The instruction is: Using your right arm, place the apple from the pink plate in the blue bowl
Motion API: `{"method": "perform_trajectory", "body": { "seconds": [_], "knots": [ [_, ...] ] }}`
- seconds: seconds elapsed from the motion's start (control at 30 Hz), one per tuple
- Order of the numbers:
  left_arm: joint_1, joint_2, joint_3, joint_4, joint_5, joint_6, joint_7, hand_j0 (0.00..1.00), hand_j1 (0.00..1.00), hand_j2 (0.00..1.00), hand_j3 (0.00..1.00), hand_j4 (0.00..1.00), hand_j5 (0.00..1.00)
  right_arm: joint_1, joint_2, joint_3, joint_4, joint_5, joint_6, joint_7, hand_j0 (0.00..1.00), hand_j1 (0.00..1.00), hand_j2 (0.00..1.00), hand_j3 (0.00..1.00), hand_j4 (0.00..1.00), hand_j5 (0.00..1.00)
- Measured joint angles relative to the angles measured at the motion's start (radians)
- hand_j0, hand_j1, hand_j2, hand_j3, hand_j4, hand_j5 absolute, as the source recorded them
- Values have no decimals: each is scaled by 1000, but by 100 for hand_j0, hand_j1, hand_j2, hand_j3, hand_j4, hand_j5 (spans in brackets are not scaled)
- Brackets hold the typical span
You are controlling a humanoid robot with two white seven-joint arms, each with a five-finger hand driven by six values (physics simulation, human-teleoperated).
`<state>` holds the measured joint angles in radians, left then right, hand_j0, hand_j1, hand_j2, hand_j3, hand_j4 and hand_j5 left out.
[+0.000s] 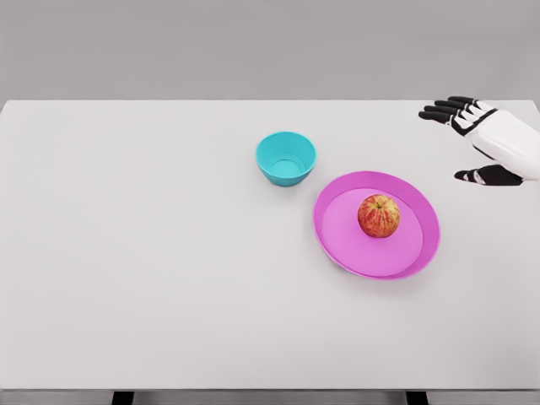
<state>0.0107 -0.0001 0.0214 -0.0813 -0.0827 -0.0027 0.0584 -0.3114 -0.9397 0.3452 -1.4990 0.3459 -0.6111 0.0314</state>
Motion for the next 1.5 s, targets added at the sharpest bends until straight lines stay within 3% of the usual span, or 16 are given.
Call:
{"method": "perform_trajectory", "body": {
  "seconds": [0.23,0.43,0.53,0.7,1.03,1.5],
  "knots": [
    [0,0,0,0,0,0,0,100,100,100,100,100,100,-11,2,-3,22,-2,0,23,100,100,100,100,100,100],
    [0,0,0,0,0,0,0,100,100,100,100,100,100,-135,36,1,22,3,-1,364,100,100,100,100,100,100],
    [0,0,0,0,0,0,0,100,100,100,100,100,100,-209,59,51,28,2,-1,434,100,100,100,100,100,100],
    [0,0,0,0,0,0,0,100,100,100,100,100,100,-259,92,163,31,5,-2,526,100,100,100,100,100,100],
    [0,0,0,0,0,0,0,100,100,100,100,100,100,-262,102,249,-15,5,-2,578,100,100,100,100,100,100],
    [0,0,0,0,0,0,0,100,100,100,100,100,100,-267,120,317,44,5,-2,580,100,100,100,100,100,100]
  ]
}}
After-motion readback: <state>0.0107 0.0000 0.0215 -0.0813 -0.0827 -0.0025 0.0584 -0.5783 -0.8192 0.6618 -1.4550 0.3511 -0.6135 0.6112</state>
